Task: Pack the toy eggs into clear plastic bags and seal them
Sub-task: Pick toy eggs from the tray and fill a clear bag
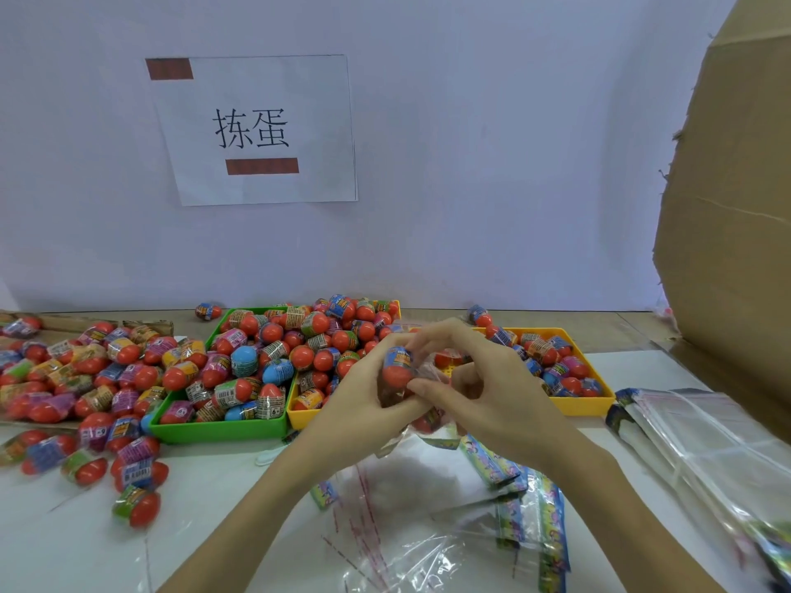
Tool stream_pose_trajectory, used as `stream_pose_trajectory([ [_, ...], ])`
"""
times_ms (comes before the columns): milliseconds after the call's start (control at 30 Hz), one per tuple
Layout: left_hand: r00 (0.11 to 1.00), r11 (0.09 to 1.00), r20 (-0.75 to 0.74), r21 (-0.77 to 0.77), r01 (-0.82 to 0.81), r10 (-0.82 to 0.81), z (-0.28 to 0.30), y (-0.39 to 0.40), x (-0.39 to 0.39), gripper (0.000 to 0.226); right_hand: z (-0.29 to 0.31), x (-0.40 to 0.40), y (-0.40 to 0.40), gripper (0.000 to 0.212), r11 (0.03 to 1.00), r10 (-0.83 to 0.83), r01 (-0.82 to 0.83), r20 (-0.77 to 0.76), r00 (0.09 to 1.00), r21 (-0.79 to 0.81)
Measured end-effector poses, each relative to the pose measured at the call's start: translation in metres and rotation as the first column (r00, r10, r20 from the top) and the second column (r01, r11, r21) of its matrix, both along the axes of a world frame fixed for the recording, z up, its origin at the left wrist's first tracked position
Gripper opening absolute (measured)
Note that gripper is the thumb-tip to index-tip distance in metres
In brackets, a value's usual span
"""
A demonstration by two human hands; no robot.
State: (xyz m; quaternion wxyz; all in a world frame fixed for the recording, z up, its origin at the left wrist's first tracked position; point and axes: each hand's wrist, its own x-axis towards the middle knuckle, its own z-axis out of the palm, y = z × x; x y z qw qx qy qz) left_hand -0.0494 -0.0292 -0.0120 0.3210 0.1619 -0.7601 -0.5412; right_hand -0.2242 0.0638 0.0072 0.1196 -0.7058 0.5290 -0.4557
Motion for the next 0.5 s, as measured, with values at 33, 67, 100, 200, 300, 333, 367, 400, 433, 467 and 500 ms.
stream_pose_trajectory([
  [33, 0.999, 0.999, -0.002, 0.030, 0.033, -0.033, 0.001, 0.000, 0.002, 0.049, -0.001, 0.000, 0.000, 0.024, 0.999, -0.032, 0.031, -0.036, 0.999, -0.029],
  [67, 0.998, 0.995, -0.005, 0.068, 0.067, -0.066, 0.002, -0.001, 0.005, 0.052, -0.001, 0.000, -0.001, 0.021, 0.996, -0.069, 0.066, -0.066, 0.995, -0.053],
  [100, 0.996, 0.990, -0.012, 0.105, 0.095, -0.094, 0.004, -0.001, 0.007, 0.052, -0.001, -0.001, -0.001, 0.020, 0.993, -0.101, 0.095, -0.090, 0.991, -0.069],
  [200, 0.997, 0.985, -0.036, 0.157, 0.073, -0.069, 0.006, 0.000, 0.006, 0.041, 0.001, -0.004, -0.001, 0.021, 0.989, -0.125, 0.117, -0.101, 0.987, -0.089],
  [300, 0.998, 0.990, -0.052, 0.141, -0.015, 0.022, 0.006, 0.003, 0.000, 0.038, 0.002, -0.004, -0.002, 0.024, 0.985, -0.148, 0.131, -0.164, 0.975, -0.110],
  [333, 0.998, 0.990, -0.057, 0.138, -0.027, 0.035, 0.006, 0.004, -0.001, 0.038, 0.002, -0.004, -0.003, 0.024, 0.986, -0.146, 0.128, -0.177, 0.973, -0.105],
  [367, 0.997, 0.990, -0.062, 0.136, -0.036, 0.044, 0.005, 0.004, -0.002, 0.037, 0.001, -0.004, -0.003, 0.022, 0.988, -0.134, 0.119, -0.177, 0.975, -0.095],
  [400, 0.996, 0.989, -0.067, 0.138, -0.044, 0.053, 0.005, 0.004, -0.002, 0.036, 0.001, -0.004, -0.003, 0.020, 0.990, -0.119, 0.105, -0.168, 0.979, -0.090],
  [433, 0.995, 0.988, -0.075, 0.145, -0.052, 0.063, 0.005, 0.004, -0.003, 0.036, 0.001, -0.005, -0.002, 0.019, 0.991, -0.106, 0.092, -0.157, 0.982, -0.093],
  [467, 0.993, 0.986, -0.087, 0.156, -0.059, 0.074, 0.005, 0.005, -0.004, 0.036, 0.001, -0.005, -0.002, 0.019, 0.991, -0.095, 0.079, -0.149, 0.984, -0.106],
  [500, 0.991, 0.983, -0.100, 0.168, -0.066, 0.084, 0.006, 0.005, -0.004, 0.037, 0.001, -0.005, -0.002, 0.019, 0.990, -0.084, 0.067, -0.141, 0.986, -0.124],
])
